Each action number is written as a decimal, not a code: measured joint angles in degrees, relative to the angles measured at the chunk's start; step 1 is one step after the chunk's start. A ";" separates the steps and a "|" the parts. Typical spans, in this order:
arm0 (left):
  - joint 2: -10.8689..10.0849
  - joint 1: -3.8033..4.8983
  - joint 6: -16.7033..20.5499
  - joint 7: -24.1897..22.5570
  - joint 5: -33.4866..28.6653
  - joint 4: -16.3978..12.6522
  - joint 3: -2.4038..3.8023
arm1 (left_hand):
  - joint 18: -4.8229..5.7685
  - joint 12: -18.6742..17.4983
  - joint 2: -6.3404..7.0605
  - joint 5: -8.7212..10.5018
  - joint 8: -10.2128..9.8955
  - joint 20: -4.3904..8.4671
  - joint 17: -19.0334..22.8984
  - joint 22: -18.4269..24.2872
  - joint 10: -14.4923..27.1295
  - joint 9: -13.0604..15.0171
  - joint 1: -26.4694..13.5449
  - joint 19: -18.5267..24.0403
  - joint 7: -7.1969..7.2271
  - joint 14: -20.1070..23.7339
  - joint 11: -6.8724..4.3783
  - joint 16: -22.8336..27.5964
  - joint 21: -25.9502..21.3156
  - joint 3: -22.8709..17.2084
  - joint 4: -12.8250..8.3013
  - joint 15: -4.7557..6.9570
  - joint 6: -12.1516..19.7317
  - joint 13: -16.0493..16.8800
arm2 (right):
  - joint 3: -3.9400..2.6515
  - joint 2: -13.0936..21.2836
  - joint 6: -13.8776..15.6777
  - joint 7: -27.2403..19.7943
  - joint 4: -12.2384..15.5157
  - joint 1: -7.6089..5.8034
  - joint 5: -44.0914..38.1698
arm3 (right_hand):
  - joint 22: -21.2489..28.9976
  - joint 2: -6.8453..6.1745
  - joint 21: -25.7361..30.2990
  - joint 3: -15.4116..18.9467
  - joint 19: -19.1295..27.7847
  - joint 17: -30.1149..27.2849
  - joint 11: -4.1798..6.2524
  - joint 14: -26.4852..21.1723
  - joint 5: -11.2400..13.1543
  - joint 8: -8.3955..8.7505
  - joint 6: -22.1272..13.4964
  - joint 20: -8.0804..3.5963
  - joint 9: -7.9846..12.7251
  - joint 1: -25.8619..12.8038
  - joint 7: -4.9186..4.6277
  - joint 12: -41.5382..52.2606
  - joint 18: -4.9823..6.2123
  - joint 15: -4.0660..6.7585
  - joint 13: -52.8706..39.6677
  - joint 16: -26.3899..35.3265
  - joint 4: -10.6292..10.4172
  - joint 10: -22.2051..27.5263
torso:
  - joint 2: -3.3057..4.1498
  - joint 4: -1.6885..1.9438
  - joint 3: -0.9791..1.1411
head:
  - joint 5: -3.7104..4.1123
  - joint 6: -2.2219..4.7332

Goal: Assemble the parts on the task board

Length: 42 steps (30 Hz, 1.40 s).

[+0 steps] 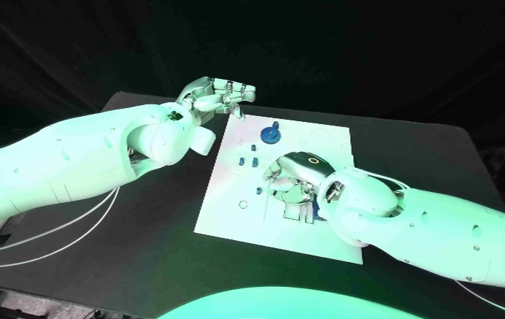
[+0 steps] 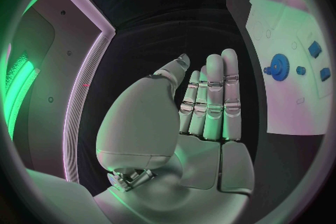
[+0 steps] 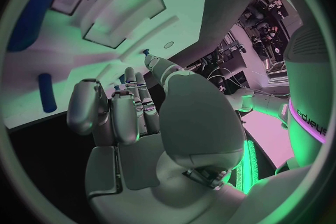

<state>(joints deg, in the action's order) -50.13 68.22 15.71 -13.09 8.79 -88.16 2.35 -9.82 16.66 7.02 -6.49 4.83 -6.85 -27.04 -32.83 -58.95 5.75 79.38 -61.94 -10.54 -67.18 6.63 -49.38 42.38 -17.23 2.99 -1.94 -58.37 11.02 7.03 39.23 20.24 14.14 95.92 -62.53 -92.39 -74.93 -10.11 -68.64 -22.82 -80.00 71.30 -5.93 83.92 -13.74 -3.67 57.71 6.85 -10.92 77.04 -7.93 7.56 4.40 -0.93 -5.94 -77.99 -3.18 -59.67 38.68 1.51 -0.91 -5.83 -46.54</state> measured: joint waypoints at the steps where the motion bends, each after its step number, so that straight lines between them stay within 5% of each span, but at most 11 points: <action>1: -0.03 0.00 0.00 0.01 0.00 0.00 0.00 | 0.00 0.16 0.00 0.00 0.00 -0.18 0.00 0.00 0.00 -0.02 0.00 -0.19 -0.02 0.00 0.00 0.00 0.00 0.02 0.02 0.00 0.02 0.00 | -0.13 0.92 0.09 -0.03 0.63 -0.31 0.09 | 0.00 0.00 0.00 0.16 0.00 0.00 0.00 0.00 0.00 0.00 -0.15 0.00 0.04 0.00 0.21 0.21 0.00 0.00 -0.04 0.00 0.03 0.00 | -0.02 0.00 -0.02 | 0.04 0.05; 9: -0.33 0.00 -0.03 0.10 0.02 -0.06 -0.03 | 0.01 0.17 -0.22 0.00 0.00 -0.20 0.06 -0.12 0.00 -0.07 0.22 -0.83 -0.01 0.00 0.00 0.00 0.00 0.02 0.02 0.00 0.42 0.00 | -0.75 8.00 -0.52 -0.49 2.21 -5.36 2.48 | 0.01 0.00 0.92 1.73 0.42 -0.39 -0.13 0.00 0.00 0.00 -0.72 -0.01 0.59 0.00 0.69 0.49 0.00 0.00 -0.03 0.34 0.00 1.40 | -0.11 -0.25 -0.12 | 1.04 0.74; 13: -0.32 0.00 -0.12 0.10 0.03 -0.07 -0.04 | 0.01 0.17 -0.22 0.00 0.00 -0.20 0.06 -0.12 0.00 -0.07 0.22 -0.83 0.00 0.00 0.00 0.00 0.00 0.02 0.02 0.00 0.42 0.00 | -0.78 9.37 -1.84 -0.99 1.06 -6.30 3.26 | 0.01 -0.30 2.10 3.40 0.62 -0.39 -0.12 0.00 -0.21 0.00 -1.42 0.19 1.02 -0.30 1.20 1.03 0.00 0.00 0.04 0.34 -0.07 2.55 | -0.24 -0.37 -0.19 | 1.51 0.97; 35: -0.33 -0.02 -0.56 0.10 0.04 -0.04 -0.23 | 0.01 0.17 -0.22 0.00 0.00 -0.20 0.05 -0.11 0.00 -0.06 0.22 -0.82 0.00 0.00 0.00 0.00 0.00 0.02 0.02 0.00 0.42 0.00 | -0.40 6.92 -7.09 -2.33 -3.84 -5.13 2.14 | 0.02 0.39 2.66 5.11 1.03 -0.87 -0.21 0.00 -0.20 -0.30 -1.71 0.20 1.39 0.41 1.49 3.02 0.00 0.00 -0.05 0.34 -0.07 3.05 | -0.19 -0.38 -0.23 | 1.57 0.49; 42: -0.39 -0.02 -0.59 0.16 0.05 -0.05 -0.23 | 0.01 0.17 -0.22 0.00 0.00 -0.20 0.05 -0.11 0.00 -0.06 0.22 -0.82 0.00 0.00 0.00 0.00 0.00 0.02 0.02 0.00 0.42 0.00 | -0.34 6.45 -7.96 -2.27 -4.64 -4.79 1.88 | 0.03 2.05 1.31 4.66 0.38 -0.62 0.96 0.15 -0.20 -1.18 0.67 -0.45 1.40 1.58 -0.04 4.94 0.00 0.15 -0.42 0.34 0.02 0.25 | -0.20 -0.41 -0.23 | 1.55 0.40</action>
<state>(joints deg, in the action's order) -50.52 68.19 15.12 -12.93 8.84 -88.21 2.12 -9.81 16.82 6.79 -6.49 4.83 -7.05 -26.99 -32.94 -58.95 5.69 79.60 -62.76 -10.54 -67.18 6.64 -49.39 42.38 -17.21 3.01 -1.94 -57.95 11.02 6.69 45.67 12.28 11.87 91.28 -67.32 -90.51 -74.90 -8.06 -67.33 -18.17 -79.62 70.68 -4.97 84.06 -13.95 -4.85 58.38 6.40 -9.52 78.62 -7.97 12.51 4.40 -0.78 -6.36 -77.66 -3.16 -59.42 38.48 1.10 -1.14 -4.27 -46.15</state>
